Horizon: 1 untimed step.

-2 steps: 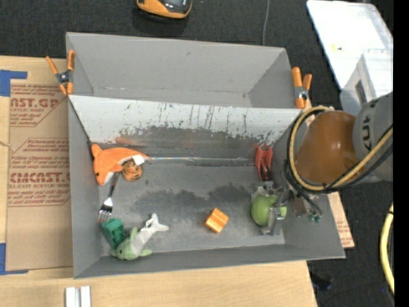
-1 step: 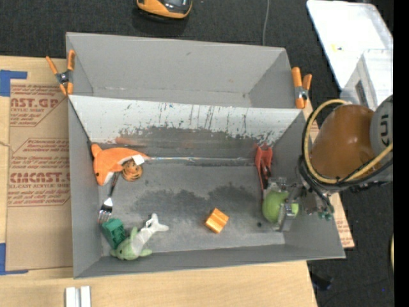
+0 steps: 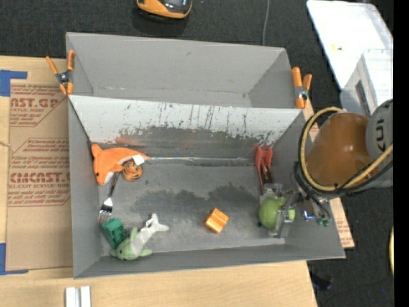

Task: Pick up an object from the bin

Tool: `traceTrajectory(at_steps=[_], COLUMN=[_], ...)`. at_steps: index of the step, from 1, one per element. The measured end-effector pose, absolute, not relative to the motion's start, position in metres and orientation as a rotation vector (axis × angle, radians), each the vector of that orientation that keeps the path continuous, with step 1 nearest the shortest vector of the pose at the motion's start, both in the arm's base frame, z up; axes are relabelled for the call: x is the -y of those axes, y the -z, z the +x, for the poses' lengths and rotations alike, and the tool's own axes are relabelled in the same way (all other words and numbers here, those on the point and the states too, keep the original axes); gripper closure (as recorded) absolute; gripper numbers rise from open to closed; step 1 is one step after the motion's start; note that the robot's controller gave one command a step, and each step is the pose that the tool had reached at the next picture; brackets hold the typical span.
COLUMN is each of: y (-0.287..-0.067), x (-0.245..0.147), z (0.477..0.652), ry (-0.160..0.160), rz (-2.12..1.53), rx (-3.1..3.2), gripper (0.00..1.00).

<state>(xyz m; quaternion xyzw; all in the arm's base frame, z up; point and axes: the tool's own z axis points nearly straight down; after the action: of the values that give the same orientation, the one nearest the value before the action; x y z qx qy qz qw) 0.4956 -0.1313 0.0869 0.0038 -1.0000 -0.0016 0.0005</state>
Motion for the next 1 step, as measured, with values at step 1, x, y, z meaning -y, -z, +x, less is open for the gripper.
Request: traceTrajectory(at_steps=[1], y=[-0.0762], x=[0.1426], z=[0.4854], ry=[0.007], rz=[-0.142], rx=[3.138], gripper=[1.0])
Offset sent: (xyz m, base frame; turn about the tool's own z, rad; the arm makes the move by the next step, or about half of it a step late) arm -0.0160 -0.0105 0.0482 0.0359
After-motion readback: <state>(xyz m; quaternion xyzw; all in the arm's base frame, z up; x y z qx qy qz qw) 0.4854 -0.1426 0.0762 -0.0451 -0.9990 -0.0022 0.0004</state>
